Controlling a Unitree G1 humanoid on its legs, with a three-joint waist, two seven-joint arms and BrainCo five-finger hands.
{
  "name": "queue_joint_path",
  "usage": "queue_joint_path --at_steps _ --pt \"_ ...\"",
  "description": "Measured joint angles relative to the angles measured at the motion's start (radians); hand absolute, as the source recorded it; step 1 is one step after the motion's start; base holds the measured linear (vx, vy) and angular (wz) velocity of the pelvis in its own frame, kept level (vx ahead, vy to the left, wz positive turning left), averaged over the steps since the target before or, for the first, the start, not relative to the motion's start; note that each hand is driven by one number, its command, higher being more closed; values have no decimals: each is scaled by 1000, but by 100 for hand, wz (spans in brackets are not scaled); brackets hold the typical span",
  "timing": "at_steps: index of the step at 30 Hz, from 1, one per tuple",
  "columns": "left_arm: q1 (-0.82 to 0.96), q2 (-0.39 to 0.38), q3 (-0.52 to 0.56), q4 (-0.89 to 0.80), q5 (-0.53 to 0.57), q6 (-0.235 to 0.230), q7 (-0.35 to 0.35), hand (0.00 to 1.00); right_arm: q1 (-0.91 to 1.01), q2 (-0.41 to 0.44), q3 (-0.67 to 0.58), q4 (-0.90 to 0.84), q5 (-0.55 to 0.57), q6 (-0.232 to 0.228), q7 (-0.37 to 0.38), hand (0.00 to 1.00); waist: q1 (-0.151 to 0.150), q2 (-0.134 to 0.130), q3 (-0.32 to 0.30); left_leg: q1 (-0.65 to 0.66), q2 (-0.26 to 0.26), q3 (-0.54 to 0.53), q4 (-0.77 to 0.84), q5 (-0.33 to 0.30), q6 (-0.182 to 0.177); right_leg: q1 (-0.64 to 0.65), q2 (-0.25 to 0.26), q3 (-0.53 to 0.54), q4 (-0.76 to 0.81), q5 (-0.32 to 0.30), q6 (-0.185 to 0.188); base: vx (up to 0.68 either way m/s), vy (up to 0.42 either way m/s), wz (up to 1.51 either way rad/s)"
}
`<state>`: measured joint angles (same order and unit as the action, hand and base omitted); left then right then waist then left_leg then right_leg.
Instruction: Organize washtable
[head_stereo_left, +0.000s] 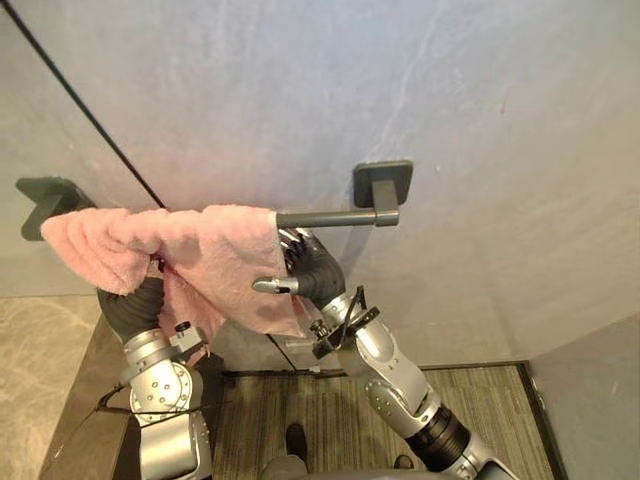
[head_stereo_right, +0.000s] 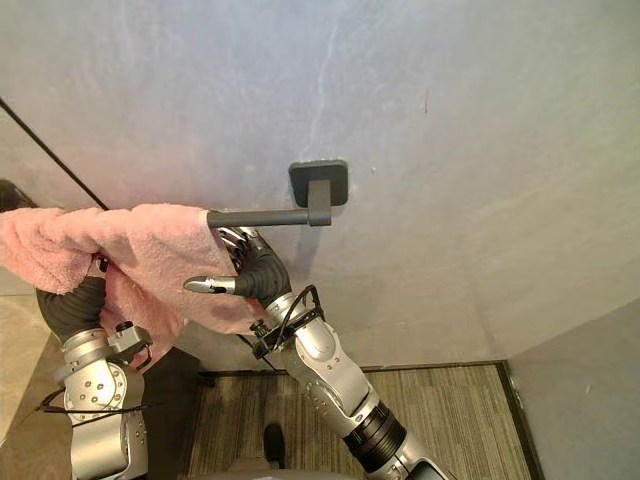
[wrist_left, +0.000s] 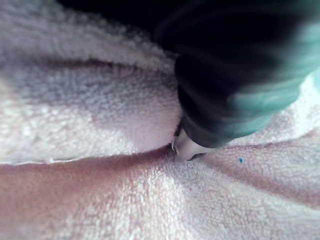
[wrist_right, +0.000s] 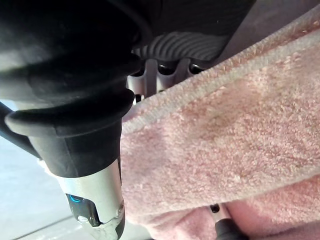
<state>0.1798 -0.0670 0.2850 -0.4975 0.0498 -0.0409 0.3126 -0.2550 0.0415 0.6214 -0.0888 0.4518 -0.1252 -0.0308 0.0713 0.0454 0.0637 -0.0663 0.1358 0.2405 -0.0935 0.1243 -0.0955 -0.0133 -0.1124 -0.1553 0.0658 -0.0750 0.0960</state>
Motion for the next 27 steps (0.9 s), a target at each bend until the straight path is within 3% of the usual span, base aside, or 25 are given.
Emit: queue_joint_path --at_steps 6,7,27 --pt "5 0 -3 -2 -1 -15 0 100 -13 12 -47 27 -17 -17 -35 0 -2 8 5 -7 -2 -26 -8 6 0 10 -1 -30 -1 -2 1 -48 8 13" --pt "5 0 -4 -2 -1 -16 0 100 -13 13 -50 26 -21 -20 -36 100 -2 8 5 -7 -2 -27 -8 9 3 10 -1 -31 -1 -2 1 -22 10 3" --pt "25 0 -20 -4 -1 -46 -2 100 31 13 -106 26 -69 -25 -36 100 -5 -14 7 -10 -4 -41 -9 14 0 13 -1 -38 -4 -1 1 -1 0 0"
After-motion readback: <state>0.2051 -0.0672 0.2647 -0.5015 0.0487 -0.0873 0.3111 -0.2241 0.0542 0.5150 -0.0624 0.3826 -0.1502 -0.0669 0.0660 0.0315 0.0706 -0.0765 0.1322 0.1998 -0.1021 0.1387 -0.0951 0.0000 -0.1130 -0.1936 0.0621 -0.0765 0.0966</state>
